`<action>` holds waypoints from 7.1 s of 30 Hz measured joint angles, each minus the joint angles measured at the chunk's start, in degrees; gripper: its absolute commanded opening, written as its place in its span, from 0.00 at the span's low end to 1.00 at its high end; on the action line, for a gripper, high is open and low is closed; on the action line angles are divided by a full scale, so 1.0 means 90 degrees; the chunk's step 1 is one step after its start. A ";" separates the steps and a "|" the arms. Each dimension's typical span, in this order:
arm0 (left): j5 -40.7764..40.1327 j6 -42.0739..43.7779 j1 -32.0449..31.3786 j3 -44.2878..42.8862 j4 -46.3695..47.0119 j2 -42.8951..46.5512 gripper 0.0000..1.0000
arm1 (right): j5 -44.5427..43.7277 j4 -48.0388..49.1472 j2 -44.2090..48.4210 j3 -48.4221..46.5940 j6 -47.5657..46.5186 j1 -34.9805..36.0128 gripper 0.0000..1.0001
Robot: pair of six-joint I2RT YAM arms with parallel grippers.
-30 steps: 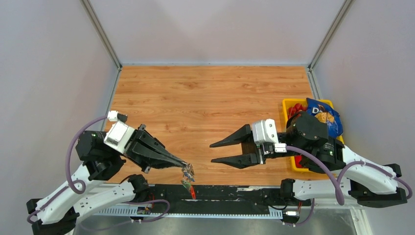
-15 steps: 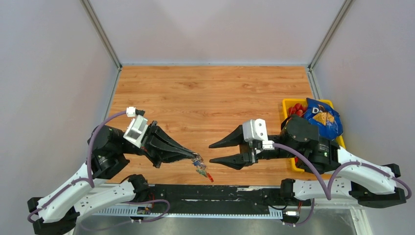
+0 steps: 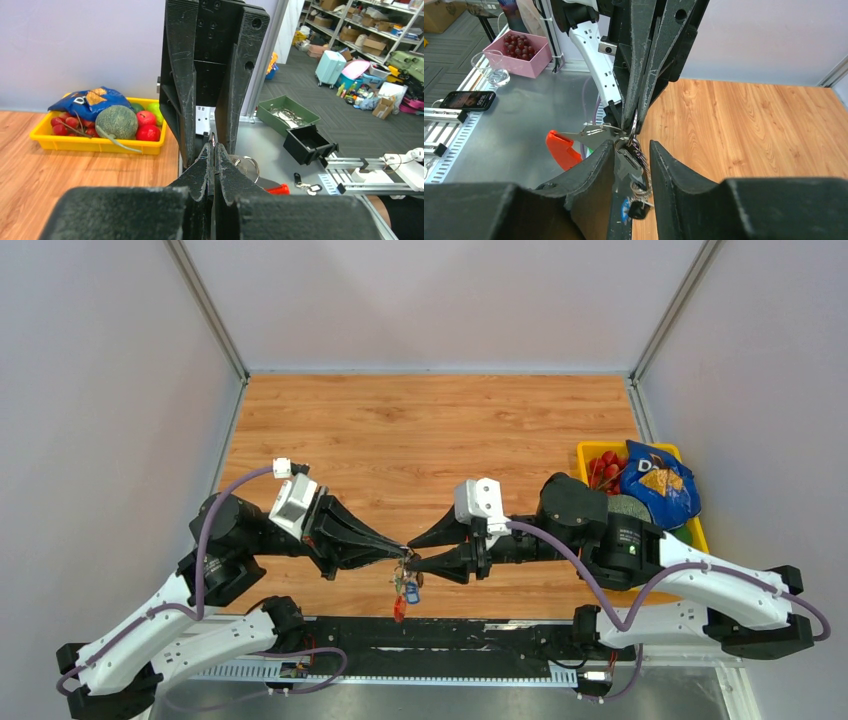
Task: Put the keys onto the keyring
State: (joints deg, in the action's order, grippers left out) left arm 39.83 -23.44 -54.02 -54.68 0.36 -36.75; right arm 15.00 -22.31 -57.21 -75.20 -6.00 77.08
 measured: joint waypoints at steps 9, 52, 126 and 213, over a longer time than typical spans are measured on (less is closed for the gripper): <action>-0.0029 0.0141 0.0000 0.0000 -0.0211 0.0000 0.00 | -0.0010 -0.0024 -0.0087 -0.0046 0.0063 0.0000 0.48; 0.0879 0.0073 0.0000 -0.0002 -0.0100 0.0512 0.00 | 0.1846 0.0061 -0.0848 0.0323 -0.0182 0.0000 0.25; -0.1766 0.0211 0.0002 -0.0607 -0.1698 0.1268 0.51 | -0.1209 0.0942 -0.0219 -0.0027 0.1066 0.0036 0.00; -0.5073 0.0792 0.0386 -0.3728 -0.6438 -0.4952 0.00 | -0.4573 -0.1124 0.0563 0.0772 0.1498 -0.0019 0.98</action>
State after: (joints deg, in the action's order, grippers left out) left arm -5.82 -16.32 -50.54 -88.23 -57.58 -81.32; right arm -26.15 -32.42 -52.14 -68.25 7.49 76.90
